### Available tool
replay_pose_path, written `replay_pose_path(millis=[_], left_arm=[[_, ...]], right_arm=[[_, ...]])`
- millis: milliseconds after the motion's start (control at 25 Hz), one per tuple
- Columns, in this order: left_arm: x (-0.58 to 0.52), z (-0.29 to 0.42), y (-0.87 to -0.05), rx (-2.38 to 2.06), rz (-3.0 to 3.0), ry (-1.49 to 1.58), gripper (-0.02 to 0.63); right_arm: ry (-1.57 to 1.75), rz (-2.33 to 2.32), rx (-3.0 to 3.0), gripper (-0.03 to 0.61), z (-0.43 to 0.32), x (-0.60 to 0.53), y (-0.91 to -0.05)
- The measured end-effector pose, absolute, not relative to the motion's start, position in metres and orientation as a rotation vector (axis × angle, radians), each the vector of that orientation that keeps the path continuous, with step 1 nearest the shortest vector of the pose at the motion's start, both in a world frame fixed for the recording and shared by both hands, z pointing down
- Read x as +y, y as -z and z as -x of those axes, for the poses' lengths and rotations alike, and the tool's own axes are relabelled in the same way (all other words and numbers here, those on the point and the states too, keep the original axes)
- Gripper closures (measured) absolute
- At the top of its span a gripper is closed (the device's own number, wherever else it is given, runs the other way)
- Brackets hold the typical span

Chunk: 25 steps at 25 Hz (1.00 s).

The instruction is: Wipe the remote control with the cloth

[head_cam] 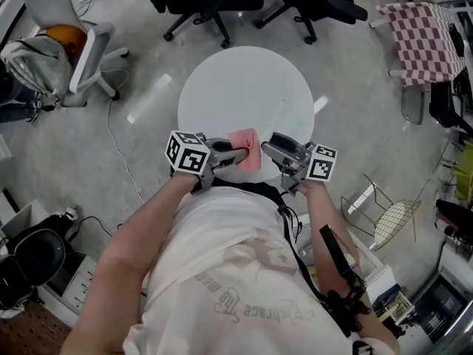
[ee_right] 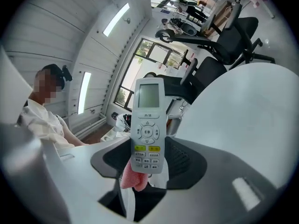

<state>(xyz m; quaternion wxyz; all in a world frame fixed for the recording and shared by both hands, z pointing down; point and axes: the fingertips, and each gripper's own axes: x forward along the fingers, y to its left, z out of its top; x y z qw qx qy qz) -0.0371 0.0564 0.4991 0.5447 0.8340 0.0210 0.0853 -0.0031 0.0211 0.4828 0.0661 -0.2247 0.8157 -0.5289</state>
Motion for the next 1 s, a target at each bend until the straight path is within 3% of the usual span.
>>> replay_pose_path(millis=[440, 1000], left_arm=[[0.054, 0.037, -0.505, 0.008, -2.051, -0.304, 0.594], [0.020, 0.037, -0.489, -0.066, -2.076, -0.220, 0.594]], right_arm=[[1.640, 0.552, 2.452, 0.345, 0.025, 0.034, -0.480], [1.721, 0.409, 2.629, 0.345, 0.039, 0.066, -0.490]])
